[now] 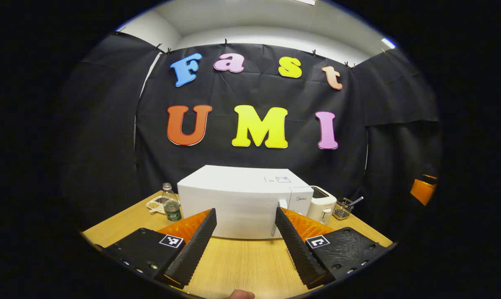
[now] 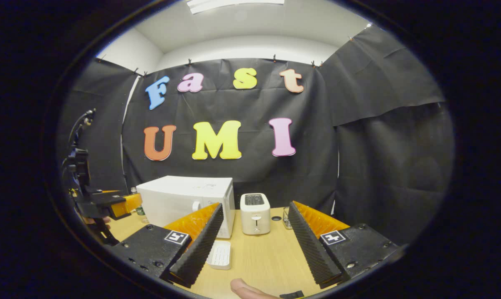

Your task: Open the microwave oven with the left hand, put the food in, and close the microwave oven.

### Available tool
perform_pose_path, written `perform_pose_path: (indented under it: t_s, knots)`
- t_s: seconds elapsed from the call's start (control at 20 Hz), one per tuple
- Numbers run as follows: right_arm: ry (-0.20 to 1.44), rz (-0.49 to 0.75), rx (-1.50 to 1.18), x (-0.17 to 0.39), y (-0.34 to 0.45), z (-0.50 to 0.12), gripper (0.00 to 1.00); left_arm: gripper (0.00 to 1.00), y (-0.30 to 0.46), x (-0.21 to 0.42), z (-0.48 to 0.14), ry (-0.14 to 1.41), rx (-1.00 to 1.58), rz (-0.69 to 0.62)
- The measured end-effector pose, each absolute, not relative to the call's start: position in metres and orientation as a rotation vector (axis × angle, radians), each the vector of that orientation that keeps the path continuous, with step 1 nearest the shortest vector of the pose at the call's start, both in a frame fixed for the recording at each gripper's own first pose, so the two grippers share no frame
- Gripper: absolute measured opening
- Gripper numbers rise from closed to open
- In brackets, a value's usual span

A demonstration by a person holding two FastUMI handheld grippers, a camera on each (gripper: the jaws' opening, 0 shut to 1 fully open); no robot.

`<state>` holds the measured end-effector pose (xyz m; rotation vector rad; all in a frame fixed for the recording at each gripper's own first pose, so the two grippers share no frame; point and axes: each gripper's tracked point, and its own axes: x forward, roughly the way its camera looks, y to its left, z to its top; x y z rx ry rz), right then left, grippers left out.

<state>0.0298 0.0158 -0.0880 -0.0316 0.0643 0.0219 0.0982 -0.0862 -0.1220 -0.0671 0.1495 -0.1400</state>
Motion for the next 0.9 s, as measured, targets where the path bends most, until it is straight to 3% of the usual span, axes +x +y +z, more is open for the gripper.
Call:
perform_pose_path:
  t_s: [0.05,0.1,0.55,0.6,0.65,0.7,0.9]
  knots:
    - [0.059,0.028,-0.021,0.025,0.019,-0.085,1.00,0.82,-0.076,0.088,-0.114,0.136,-0.063,-0.122]
    - [0.050,0.035,-0.011,0.021,0.022,-0.083,1.00,0.92,-0.068,0.079,-0.108,0.130,-0.060,-0.106]
    - [-0.009,-0.009,-0.020,-0.018,0.005,-0.058,1.00,0.95,-0.053,-0.005,-0.062,0.085,0.106,-0.127]
    - [-0.006,-0.005,-0.038,-0.022,0.004,-0.058,1.00,0.88,-0.054,-0.011,-0.060,0.081,0.096,-0.127]
    - [-0.004,0.000,-0.054,-0.026,0.003,-0.058,1.00,0.88,-0.057,-0.016,-0.060,0.079,0.077,-0.130]
    - [-0.005,-0.005,-0.059,-0.030,-0.001,-0.057,1.00,0.95,-0.059,-0.023,-0.060,0.078,0.057,-0.137]
    - [0.002,0.006,-0.063,-0.044,0.000,-0.063,0.99,0.95,-0.066,-0.045,-0.063,0.055,0.017,-0.156]
